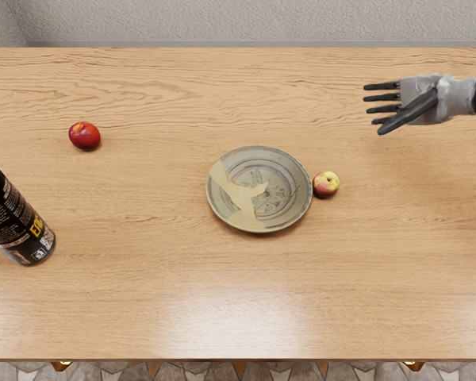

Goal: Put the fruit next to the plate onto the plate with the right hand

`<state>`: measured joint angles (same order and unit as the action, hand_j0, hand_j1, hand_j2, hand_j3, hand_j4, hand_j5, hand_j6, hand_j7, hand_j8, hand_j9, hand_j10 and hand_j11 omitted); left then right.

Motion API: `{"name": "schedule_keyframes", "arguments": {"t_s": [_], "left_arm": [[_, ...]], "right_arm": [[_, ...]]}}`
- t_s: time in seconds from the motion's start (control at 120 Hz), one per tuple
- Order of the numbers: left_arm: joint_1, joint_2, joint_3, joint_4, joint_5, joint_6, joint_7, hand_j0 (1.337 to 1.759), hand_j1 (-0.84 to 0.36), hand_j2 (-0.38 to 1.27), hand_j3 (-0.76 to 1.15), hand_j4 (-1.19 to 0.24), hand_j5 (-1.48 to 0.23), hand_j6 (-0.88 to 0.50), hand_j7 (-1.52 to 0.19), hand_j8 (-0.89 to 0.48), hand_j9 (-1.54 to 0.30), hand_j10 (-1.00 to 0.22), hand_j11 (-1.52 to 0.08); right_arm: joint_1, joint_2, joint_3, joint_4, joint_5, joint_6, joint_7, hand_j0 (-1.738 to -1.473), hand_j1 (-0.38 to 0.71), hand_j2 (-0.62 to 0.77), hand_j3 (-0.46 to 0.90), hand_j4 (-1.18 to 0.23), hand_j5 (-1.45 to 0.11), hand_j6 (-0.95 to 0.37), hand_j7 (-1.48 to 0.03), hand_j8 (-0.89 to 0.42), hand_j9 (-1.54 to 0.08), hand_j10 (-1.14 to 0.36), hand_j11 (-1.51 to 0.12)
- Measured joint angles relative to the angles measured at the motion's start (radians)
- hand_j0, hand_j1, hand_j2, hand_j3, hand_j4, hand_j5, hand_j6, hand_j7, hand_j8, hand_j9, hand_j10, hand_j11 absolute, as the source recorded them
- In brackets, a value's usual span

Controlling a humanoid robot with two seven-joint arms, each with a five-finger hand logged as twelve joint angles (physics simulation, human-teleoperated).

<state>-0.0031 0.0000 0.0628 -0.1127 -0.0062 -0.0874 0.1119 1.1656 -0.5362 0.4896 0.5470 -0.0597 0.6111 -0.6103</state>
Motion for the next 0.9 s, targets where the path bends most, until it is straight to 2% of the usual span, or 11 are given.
{"name": "schedule_keyframes", "arguments": {"t_s": [0.167,0.25,0.3,0.383,0.5,0.575,0.625,0.742,0.9], "left_arm": [[0.0,0.0,0.0,0.0,0.0,0.0,0.0,1.658,0.34,0.0,0.0,-0.01,-0.02,-0.01,-0.02,-0.01,-0.02,-0.01,-0.02],[0.0,0.0,0.0,0.0,0.0,0.0,0.0,1.658,0.34,0.0,0.0,-0.01,-0.02,-0.01,-0.02,-0.01,-0.02,-0.01,-0.02],[0.0,0.0,0.0,0.0,0.0,0.0,0.0,1.658,0.34,0.0,0.0,-0.01,-0.02,-0.01,-0.01,-0.01,-0.01,-0.01,-0.01],[0.0,0.0,0.0,0.0,0.0,0.0,0.0,1.658,0.34,0.0,0.0,-0.01,-0.02,-0.01,-0.02,-0.01,-0.01,-0.01,-0.01],[0.0,0.0,0.0,0.0,0.0,0.0,0.0,1.658,0.34,0.0,0.0,-0.01,-0.02,-0.01,-0.02,-0.01,-0.01,-0.01,-0.01],[0.0,0.0,0.0,0.0,0.0,0.0,0.0,1.658,0.34,0.0,0.0,-0.01,-0.01,-0.01,-0.01,-0.01,-0.01,-0.01,-0.01],[0.0,0.0,0.0,0.0,0.0,0.0,0.0,1.658,0.34,0.0,0.0,-0.01,-0.01,-0.01,-0.01,-0.01,-0.01,-0.01,-0.01],[0.0,0.0,0.0,0.0,0.0,0.0,0.0,1.658,0.34,0.0,0.0,-0.01,-0.01,-0.01,-0.01,-0.01,-0.01,-0.01,-0.01],[0.0,0.0,0.0,0.0,0.0,0.0,0.0,1.658,0.34,0.0,0.0,-0.01,-0.01,-0.01,-0.01,-0.01,-0.01,-0.01,-0.01]], "right_arm": [[0.032,0.066,-0.076,-0.005,-0.016,0.0,0.0,-1.658,-0.35,0.0,0.0,0.0,0.0,0.0,0.0,0.0,0.0,0.0,0.0],[0.096,0.117,-0.231,0.001,-0.073,0.0,0.0,-1.658,-0.35,0.0,0.0,0.0,0.0,0.0,0.0,0.0,0.0,0.0,0.0],[0.139,0.15,-0.36,0.034,-0.119,-0.013,0.0,-1.658,-0.35,0.0,0.0,0.0,0.0,0.0,0.0,0.0,0.0,0.0,0.0],[0.216,0.151,-0.505,0.176,-0.162,-0.106,-0.001,-1.658,-0.35,0.0,0.0,0.0,0.0,0.0,0.0,0.0,0.0,0.0,0.0],[0.363,0.018,-0.646,0.467,-0.175,-0.215,-0.001,-1.658,-0.35,0.0,0.0,0.0,0.0,0.0,0.0,0.0,0.0,0.0,0.0],[0.42,-0.052,-0.711,0.662,-0.175,-0.42,-0.001,-1.658,-0.35,0.0,0.0,0.0,0.0,0.0,0.0,0.0,0.0,0.0,0.0],[0.438,-0.074,-0.741,0.756,-0.181,-0.572,-0.001,-1.658,-0.35,0.0,0.0,0.0,0.0,0.0,0.0,0.0,0.0,0.0,0.0],[0.429,-0.076,-0.781,0.873,-0.191,-0.824,-0.001,-1.658,-0.35,0.0,0.0,0.0,0.0,0.0,0.0,0.0,0.0,0.0,0.0],[0.384,0.032,-0.824,0.906,-0.196,-1.019,-0.001,-1.658,-0.32,0.0,0.0,-0.03,-0.03,-0.03,-0.03,-0.03,-0.03,-0.03,-0.03]]}}
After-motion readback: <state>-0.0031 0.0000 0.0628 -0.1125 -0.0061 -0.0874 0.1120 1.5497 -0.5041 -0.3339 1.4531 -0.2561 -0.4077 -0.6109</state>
